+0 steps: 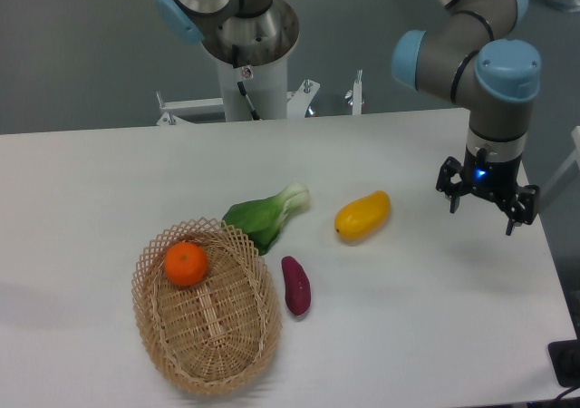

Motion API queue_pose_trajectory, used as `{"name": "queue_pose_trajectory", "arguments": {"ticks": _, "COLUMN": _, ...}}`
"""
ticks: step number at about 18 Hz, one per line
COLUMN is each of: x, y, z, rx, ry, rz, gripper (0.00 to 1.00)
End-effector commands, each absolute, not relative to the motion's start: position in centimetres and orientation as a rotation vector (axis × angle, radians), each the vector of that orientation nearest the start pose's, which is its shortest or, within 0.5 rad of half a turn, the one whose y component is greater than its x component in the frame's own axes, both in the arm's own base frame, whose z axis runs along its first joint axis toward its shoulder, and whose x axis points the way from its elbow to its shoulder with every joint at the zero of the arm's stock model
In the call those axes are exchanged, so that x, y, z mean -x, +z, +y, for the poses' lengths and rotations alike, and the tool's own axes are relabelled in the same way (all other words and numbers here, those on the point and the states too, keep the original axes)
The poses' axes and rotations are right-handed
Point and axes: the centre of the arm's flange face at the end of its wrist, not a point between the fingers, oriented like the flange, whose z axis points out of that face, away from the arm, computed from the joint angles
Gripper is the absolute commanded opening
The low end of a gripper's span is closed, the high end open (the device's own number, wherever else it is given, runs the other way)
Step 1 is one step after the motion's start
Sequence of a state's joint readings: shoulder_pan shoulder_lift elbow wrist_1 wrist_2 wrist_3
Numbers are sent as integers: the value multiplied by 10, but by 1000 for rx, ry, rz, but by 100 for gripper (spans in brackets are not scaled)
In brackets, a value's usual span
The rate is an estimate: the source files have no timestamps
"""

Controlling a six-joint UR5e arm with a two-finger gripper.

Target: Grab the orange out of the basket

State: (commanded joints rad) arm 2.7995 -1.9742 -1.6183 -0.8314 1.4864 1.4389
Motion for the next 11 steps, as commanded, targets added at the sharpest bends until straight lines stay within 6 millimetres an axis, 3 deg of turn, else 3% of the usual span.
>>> {"name": "queue_pose_trajectory", "arguments": {"ticks": 7, "x": 555, "y": 315, "z": 352, "rx": 2949, "ry": 377, "rz": 291, "gripper": 100}}
{"name": "queue_pose_trajectory", "arguments": {"ticks": 11, "x": 538, "y": 304, "z": 350, "rx": 2943, "ry": 320, "rz": 235, "gripper": 100}}
